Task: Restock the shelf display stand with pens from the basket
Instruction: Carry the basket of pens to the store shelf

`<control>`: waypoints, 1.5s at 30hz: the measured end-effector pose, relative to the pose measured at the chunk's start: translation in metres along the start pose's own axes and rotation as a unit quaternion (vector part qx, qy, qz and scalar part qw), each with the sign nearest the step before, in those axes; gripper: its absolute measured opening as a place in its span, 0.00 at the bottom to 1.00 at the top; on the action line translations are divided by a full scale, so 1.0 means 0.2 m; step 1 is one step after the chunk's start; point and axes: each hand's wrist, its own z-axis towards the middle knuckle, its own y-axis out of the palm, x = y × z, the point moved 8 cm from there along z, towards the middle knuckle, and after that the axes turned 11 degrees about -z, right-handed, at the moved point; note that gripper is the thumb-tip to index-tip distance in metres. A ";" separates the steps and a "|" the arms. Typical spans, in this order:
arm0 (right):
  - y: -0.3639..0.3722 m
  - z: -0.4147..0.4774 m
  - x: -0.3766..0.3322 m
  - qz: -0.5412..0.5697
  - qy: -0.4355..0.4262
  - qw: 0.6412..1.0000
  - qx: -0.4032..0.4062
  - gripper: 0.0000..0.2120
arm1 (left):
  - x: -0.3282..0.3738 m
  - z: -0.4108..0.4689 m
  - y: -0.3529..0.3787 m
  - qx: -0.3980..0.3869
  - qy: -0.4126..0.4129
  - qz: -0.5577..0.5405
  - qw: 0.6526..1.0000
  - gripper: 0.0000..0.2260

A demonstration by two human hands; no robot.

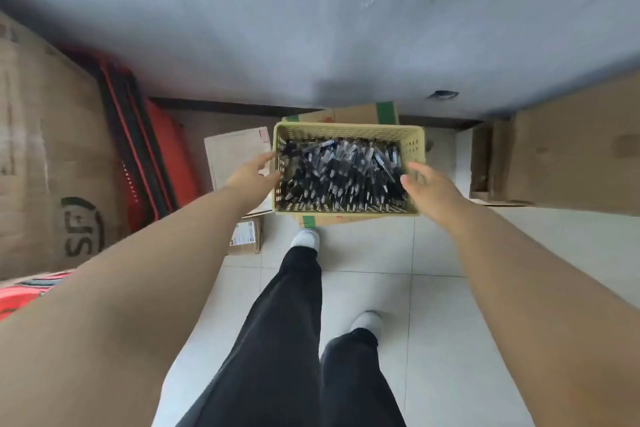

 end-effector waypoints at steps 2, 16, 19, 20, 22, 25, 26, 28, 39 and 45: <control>0.04 0.12 0.00 0.004 0.020 1.000 0.002 0.22 | 0.00 0.10 0.04 -0.018 -0.004 -0.008 1.000 0.22; 0.15 0.28 -0.09 0.091 0.036 0.989 0.112 0.17 | -0.04 0.19 0.14 -0.058 -0.043 -0.070 0.995 0.22; 0.07 0.28 0.04 0.021 0.068 0.984 0.162 0.18 | -0.02 0.21 0.12 -0.056 -0.046 -0.075 0.994 0.22; 0.04 0.29 0.09 0.000 0.081 0.983 0.167 0.18 | -0.01 0.23 0.11 -0.048 -0.042 -0.070 0.995 0.22; 0.04 0.30 0.18 -0.038 0.114 0.979 0.164 0.18 | -0.02 0.25 0.11 -0.036 -0.027 -0.058 0.997 0.22; 0.12 0.32 0.25 -0.012 0.132 0.985 0.112 0.18 | -0.06 0.25 0.13 -0.039 -0.019 -0.058 0.997 0.22; 0.16 0.34 0.24 0.017 0.125 0.989 0.082 0.19 | -0.07 0.24 0.14 -0.044 -0.021 -0.062 0.997 0.22; 0.22 0.38 0.22 0.062 0.107 0.992 0.039 0.21 | -0.08 0.25 0.14 -0.048 -0.020 -0.072 0.996 0.23; 0.11 0.09 0.19 0.181 0.076 0.980 0.019 0.21 | 0.09 0.03 0.12 -0.056 0.005 -0.015 0.998 0.29; -0.12 -0.38 0.43 0.251 0.101 0.960 0.066 0.21 | 0.48 -0.26 0.27 -0.092 0.083 0.016 0.992 0.26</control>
